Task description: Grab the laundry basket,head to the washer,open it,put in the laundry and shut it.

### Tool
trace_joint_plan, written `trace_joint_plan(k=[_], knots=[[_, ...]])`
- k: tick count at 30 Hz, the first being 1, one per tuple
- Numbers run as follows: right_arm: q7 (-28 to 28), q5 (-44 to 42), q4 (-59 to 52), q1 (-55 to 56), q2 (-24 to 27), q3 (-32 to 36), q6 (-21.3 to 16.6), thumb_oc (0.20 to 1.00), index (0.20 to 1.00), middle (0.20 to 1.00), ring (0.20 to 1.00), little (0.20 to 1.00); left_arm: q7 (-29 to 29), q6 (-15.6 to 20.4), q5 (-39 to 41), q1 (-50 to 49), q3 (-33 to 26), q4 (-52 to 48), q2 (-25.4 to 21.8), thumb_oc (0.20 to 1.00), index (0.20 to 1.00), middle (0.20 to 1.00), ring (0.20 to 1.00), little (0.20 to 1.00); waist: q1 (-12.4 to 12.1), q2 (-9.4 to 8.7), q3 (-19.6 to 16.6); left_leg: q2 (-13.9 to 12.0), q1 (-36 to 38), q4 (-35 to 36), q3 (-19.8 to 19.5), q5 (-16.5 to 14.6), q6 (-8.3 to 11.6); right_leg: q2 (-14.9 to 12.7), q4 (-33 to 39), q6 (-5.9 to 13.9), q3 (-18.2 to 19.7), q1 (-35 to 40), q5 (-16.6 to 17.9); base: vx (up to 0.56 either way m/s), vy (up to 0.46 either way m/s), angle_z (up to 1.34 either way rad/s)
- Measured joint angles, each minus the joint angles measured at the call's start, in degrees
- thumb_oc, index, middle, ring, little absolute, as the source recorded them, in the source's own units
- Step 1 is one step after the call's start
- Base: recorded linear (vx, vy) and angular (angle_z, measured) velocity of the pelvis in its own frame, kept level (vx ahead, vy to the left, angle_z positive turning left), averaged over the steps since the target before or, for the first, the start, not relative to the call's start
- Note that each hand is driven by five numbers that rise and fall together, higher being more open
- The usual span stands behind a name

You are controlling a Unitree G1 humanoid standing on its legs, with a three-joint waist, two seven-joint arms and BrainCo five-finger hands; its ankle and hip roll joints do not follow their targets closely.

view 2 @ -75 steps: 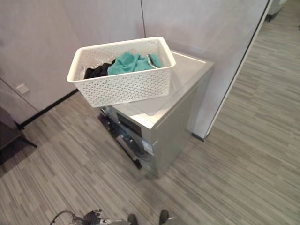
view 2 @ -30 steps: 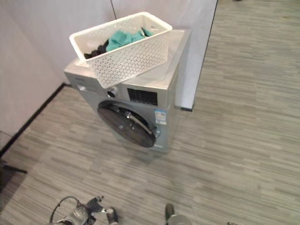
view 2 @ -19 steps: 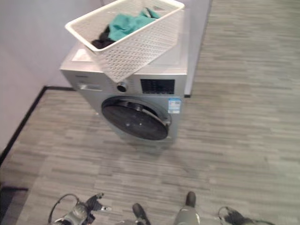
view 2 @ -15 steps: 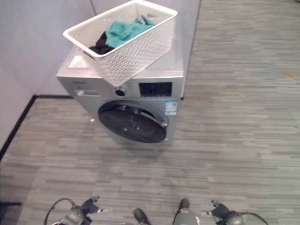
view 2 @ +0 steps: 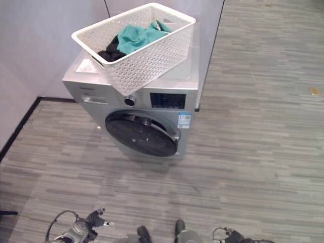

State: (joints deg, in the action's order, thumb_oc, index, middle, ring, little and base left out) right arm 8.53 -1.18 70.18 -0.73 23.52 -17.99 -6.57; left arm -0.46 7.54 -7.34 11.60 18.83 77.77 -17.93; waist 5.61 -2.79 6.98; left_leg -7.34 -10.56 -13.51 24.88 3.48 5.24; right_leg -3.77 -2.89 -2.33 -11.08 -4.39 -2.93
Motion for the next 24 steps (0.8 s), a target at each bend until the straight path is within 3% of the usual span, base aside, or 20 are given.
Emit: trace_joint_plan(k=[2, 3, 5, 6, 9, 10, 11, 14, 19, 24], knots=[[-0.64, 0.1, 0.14, 0.15, 0.2, 0.04, 0.06, 1.0, 1.0, 1.0, 1.0, 1.0, 0.04, 0.07, 0.0, -0.39, 0.03, -0.09, 0.82, 1.0, 1.0, 1.0, 1.0, 1.0, 0.39, 1.14, -0.23, -1.65, 0.59, 5.82, -0.19, 0.22, 0.31, 1.13, 1.18, 0.41, -0.1, 0.46, 0.27, 0.16, 0.156, 0.11], [-0.94, 0.29, 0.19, 0.4, 0.22, 0.06, 0.05, 1.0, 1.0, 1.0, 1.0, 1.0, 0.14, 0.0, -0.02, -0.35, 0.63, 0.06, 1.13, 1.0, 1.0, 1.0, 1.0, 1.0, 0.37, 2.07, -0.65, -3.07, 0.62, 10.91, -0.99, 1.13, 1.67, 2.04, 2.51, 0.27, 0.42, 0.51, 0.81, 0.26, 0.267, -0.06], [-0.97, 0.31, 0.19, 0.35, 0.44, 0.01, 0.04, 1.0, 1.0, 1.0, 1.0, 1.0, 0.14, 0.01, -0.02, -0.73, 0.73, 0.58, 1.61, 1.0, 1.0, 1.0, 1.0, 1.0, -0.03, 1.94, -0.6, -3.69, 0.45, 13.75, -1.56, 1.68, 2.18, 1.87, 3.46, 0.63, 1.77, 0.59, 1.52, 0.29, 0.317, -0.36], [-0.98, 0.54, 0.79, -0.2, 0.67, -0.01, 0.04, 1.0, 1.0, 1.0, 1.0, 1.0, 0.21, 0.02, 0.0, -1.24, 0.91, 1.16, 2.32, 1.0, 1.0, 1.0, 1.0, 1.0, -0.4, 2.55, -0.95, -3.44, 0.73, 16.02, -5.47, 2.18, 2.81, 2.2, 4.55, 1.28, 3.32, 0.82, 2.29, 0.2, 0.23, -0.68], [-1.17, 1.53, 1.49, -1.53, 1.77, 0.05, 0.03, 1.0, 1.0, 1.0, 1.0, 1.0, 0.17, 0.0, 0.0, -3.02, 0.82, 1.51, 4.12, 1.0, 1.0, 1.0, 1.0, 1.0, -0.18, 4.44, -1.15, -2.58, 2.47, 17.71, -5.49, 3.32, 1.17, 1.92, 5.74, 2.42, 5.89, 1.67, 3.3, 0.2, 0.246, -0.63], [-1.26, 1.69, 1.06, -1.31, 3.28, 0.05, 0.12, 1.0, 1.0, 1.0, 1.0, 1.0, 0.16, 0.01, 0.0, -3.39, 0.76, 1.67, 5.56, 1.0, 1.0, 1.0, 1.0, 1.0, 0.0, 6.88, -1.75, -1.58, 3.27, 18.08, -5.59, 3.96, -0.39, 2.26, 5.81, 3.75, 6.7, 1.87, 2.91, 0.17, 0.228, -0.49], [-1.42, 2.03, 0.5, -1.13, 3.0, 0.0, 0.2, 1.0, 1.0, 1.0, 1.0, 1.0, 0.23, 0.09, 0.01, -3.19, 0.52, 1.59, 5.39, 1.0, 1.0, 1.0, 1.0, 1.0, -0.21, 6.75, -1.7, -0.28, 4.36, 18.73, -4.91, 3.55, -2.21, 0.81, 4.34, 4.46, 7.86, 1.36, 2.39, 0.13, 0.216, -0.51], [-1.11, 2.32, -2.88, -0.27, 2.21, -0.25, 0.13, 1.0, 1.0, 1.0, 1.0, 1.0, 0.28, 0.21, 0.01, -2.09, 0.38, 1.21, 3.51, 1.0, 1.0, 1.0, 1.0, 1.0, -0.07, 5.27, -1.22, 3.97, 4.86, 18.67, -2.39, 1.4, -4.92, -3.28, 0.44, 7.71, 9.39, -1.0, 0.87, 0.12, 0.226, -0.27], [-1.21, 3.23, -10.62, -0.78, 1.92, -1.2, -0.08, 1.0, 1.0, 1.0, 1.0, 1.0, 0.41, 0.1, 0.01, -1.87, -0.18, 0.23, 0.4, 1.0, 1.0, 1.0, 1.0, 1.0, -0.49, 3.53, -0.9, 7.48, 5.67, 18.69, 0.88, -0.9, -7.4, -6.69, -3.49, 10.36, 10.23, -3.95, 1.11, 0.08, 0.145, -0.28], [-1.18, 4.34, -12.04, -1.63, 2.05, -1.22, 0.02, 1.0, 1.0, 1.0, 1.0, 1.0, 0.42, -0.03, 0.01, -3.0, -0.17, -0.66, -0.45, 1.0, 1.0, 1.0, 1.0, 1.0, -1.21, 1.98, -1.42, 7.36, 8.29, 19.06, 1.25, -2.57, -8.27, -6.68, -9.98, 11.72, 7.66, -5.92, 0.05, 0.1, 0.086, -0.18]])
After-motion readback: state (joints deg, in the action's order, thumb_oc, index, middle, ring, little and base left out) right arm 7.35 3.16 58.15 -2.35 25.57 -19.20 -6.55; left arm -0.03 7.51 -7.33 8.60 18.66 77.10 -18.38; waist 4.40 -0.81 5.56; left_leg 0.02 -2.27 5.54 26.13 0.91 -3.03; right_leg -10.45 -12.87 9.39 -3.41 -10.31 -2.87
